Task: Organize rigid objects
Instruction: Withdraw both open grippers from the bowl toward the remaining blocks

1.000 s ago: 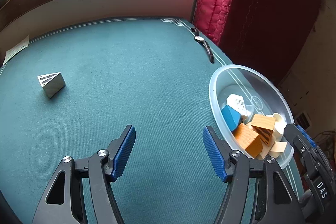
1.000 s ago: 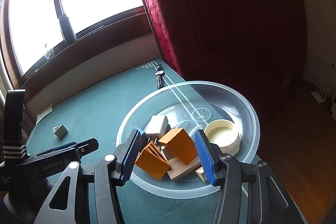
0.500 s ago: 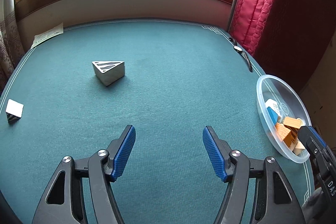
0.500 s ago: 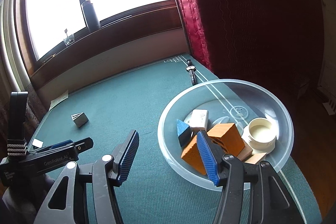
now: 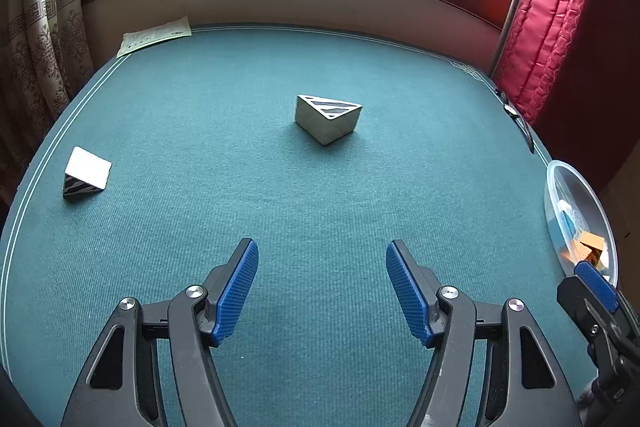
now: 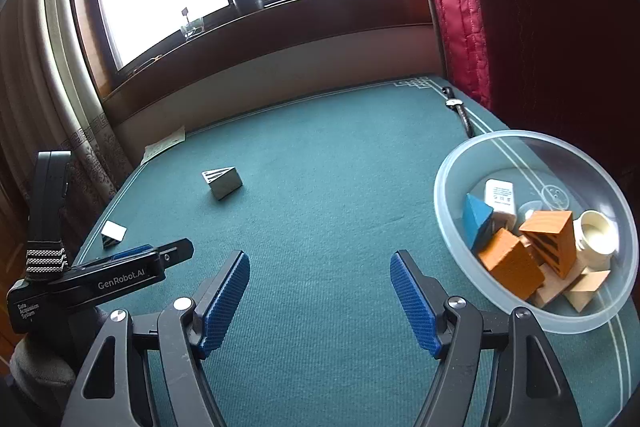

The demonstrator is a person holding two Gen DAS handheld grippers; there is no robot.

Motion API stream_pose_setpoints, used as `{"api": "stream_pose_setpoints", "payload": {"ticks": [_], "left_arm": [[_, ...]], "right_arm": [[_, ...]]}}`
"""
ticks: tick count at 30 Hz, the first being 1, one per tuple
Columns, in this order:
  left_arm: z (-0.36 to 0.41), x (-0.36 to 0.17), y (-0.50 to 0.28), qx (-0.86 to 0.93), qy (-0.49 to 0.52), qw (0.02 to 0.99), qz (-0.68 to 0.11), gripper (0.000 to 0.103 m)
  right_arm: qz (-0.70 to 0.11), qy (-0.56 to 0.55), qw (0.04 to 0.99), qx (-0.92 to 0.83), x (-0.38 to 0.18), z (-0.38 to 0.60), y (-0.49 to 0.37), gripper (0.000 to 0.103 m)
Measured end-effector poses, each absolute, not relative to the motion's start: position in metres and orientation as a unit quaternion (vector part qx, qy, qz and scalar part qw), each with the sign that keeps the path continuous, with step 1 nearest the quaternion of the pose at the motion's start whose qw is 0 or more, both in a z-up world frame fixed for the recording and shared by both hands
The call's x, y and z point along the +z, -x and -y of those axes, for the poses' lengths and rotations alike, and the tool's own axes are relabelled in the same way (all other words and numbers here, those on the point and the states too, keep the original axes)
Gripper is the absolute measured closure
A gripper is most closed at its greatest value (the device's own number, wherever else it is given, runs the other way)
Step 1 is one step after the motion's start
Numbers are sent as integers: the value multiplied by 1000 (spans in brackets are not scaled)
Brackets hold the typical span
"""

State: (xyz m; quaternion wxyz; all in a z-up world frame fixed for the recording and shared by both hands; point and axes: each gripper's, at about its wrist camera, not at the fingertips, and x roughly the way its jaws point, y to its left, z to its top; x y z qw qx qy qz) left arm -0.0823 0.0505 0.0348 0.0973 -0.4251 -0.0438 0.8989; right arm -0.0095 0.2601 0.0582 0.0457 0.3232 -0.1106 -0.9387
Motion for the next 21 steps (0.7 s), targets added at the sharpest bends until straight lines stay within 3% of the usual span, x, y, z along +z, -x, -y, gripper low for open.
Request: {"api": "stream_pose_setpoints", "payload": {"ticks": [21], "left_arm": [[74,19,88,904,425,-10,42,35]], "right_arm": [[69,-371,116,-919,42,-181,19,26]]}}
